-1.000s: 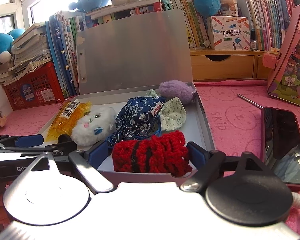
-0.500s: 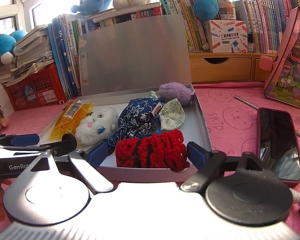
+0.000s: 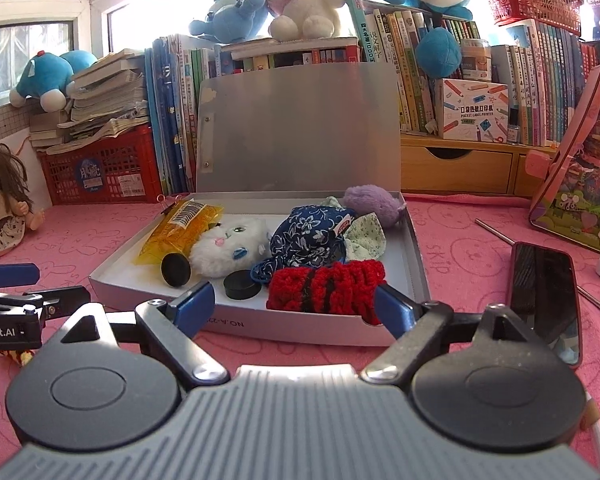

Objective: Organize objects
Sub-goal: 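Move the left gripper back to the red-yellow knitted hair tie, then grasp the red-yellow knitted hair tie with the left gripper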

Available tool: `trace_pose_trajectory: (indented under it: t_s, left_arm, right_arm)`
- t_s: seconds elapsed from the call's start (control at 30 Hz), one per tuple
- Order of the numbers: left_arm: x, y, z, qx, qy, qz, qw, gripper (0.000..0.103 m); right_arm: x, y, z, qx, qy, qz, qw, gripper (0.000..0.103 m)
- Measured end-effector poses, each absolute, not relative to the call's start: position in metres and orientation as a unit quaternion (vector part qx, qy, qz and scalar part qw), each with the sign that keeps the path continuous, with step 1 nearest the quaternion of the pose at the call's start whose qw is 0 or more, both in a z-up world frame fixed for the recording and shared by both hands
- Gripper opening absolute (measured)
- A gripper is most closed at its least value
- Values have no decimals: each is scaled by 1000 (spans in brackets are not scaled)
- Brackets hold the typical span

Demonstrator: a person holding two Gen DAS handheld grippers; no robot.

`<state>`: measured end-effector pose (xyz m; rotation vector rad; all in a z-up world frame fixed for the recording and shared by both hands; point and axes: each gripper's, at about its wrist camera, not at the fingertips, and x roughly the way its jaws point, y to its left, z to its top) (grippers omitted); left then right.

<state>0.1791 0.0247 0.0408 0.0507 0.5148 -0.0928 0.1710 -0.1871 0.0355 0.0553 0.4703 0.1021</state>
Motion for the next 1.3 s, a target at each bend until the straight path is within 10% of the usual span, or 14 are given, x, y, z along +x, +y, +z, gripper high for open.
trace_pose_trajectory:
  t_s: [0.8, 1.13, 1.17, 1.3]
  left_arm:
    - [133, 58, -4, 21, 292, 15, 956, 91]
    - [125, 53, 5, 15, 267, -1, 964, 31]
    - [126, 49, 9, 18, 263, -9, 965, 9]
    - [129, 34, 19, 31, 244, -35, 969, 7]
  right_arm:
    - [137, -188, 16, 20, 255, 39, 966, 93]
    - [139, -189, 12, 30, 261, 37, 964, 93]
    - [139, -189, 12, 29, 261, 37, 964, 93]
    - [141, -189, 12, 31, 260, 33, 965, 93]
